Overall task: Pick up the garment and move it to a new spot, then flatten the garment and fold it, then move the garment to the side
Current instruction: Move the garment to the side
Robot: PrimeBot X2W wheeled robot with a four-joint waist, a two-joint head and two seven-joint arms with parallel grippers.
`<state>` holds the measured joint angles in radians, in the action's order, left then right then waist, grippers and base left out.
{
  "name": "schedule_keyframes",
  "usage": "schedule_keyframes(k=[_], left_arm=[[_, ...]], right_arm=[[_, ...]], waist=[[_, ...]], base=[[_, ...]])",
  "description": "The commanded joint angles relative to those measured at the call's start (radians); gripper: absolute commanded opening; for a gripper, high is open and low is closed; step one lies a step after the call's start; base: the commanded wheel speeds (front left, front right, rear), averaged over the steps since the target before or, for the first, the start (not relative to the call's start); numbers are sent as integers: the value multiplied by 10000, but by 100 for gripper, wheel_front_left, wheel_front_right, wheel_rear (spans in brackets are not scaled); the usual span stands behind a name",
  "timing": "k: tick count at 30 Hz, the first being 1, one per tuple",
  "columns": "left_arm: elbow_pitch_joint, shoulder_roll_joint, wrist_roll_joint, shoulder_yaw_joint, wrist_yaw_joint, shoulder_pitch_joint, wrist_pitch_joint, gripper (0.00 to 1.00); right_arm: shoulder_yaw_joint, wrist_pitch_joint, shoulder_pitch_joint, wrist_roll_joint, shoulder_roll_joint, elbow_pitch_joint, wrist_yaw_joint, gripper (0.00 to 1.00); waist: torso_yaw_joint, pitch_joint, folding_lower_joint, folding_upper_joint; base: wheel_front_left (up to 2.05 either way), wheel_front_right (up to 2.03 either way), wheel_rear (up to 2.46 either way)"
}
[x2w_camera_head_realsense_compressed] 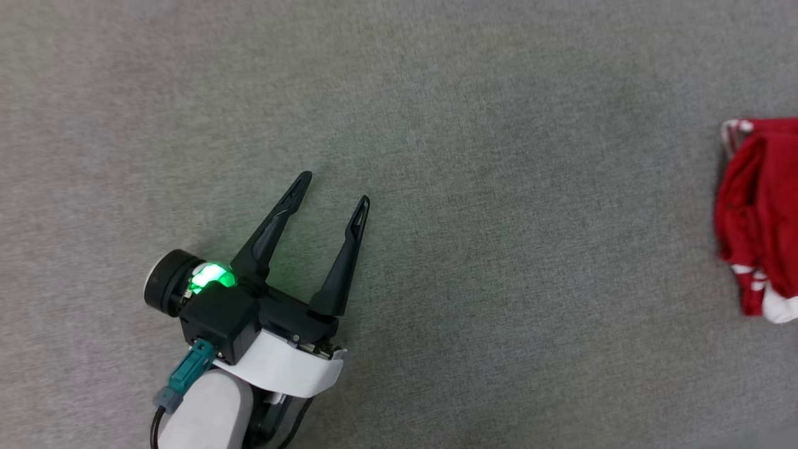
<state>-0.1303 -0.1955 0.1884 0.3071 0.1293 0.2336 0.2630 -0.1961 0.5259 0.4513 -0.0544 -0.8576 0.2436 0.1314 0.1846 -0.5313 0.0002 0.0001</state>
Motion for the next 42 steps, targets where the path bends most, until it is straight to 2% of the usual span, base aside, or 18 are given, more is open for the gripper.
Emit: schedule_keyframes(k=[1,12,21,22,23,24,27,32,38,42], left_arm=[[-62,-113,-26,20,10,180,21,100],[-237,-437,34,-3,10,436,21,100],[-177,-381,65,-2,10,342,21,100],[-151,-360,72,2,10,323,21,100],[-131,-331,75,-24,10,290,21,100],[-112,-303,75,-43,10,252,21,100],[-46,-203,94,-104,10,210,21,100],[111,84,178,-379,10,-87,21,100],[263,378,225,-1008,10,-665,21,100],[293,530,138,-1556,8,-1062,21,100]], right_arm=[[282,-345,252,-150,-31,416,-16,0],[1896,-2250,904,-1303,290,2639,-16,0],[2919,-2567,1084,-1955,649,3331,-16,0],[3053,-2628,1128,-2020,713,3283,-16,8],[3167,-2654,1157,-2056,818,3243,-16,94],[3261,-2692,1129,-2142,896,3239,-16,100],[3380,-2657,1188,-2234,1085,3063,-16,100],[3328,-2948,1536,-2100,1531,2109,-14,100],[2918,-3521,1704,-1563,2339,689,-16,100],[2968,-3981,1226,-1018,3171,-367,-13,100]], waist=[[197,-467,-2,-1],[-170,-1001,-2,-1],[-355,-905,-2,-1],[-367,-853,-2,-1],[-373,-777,-2,-1],[-377,-697,-2,-1],[-406,-345,-2,-1],[-487,565,-2,-1],[-777,1885,-2,-1],[-1126,2715,-2,-1]], base=[[0,0,0],[0,0,0],[0,0,0],[0,0,0],[0,0,0],[0,0,0],[0,0,0],[0,0,0],[0,0,0],[0,0,0]])
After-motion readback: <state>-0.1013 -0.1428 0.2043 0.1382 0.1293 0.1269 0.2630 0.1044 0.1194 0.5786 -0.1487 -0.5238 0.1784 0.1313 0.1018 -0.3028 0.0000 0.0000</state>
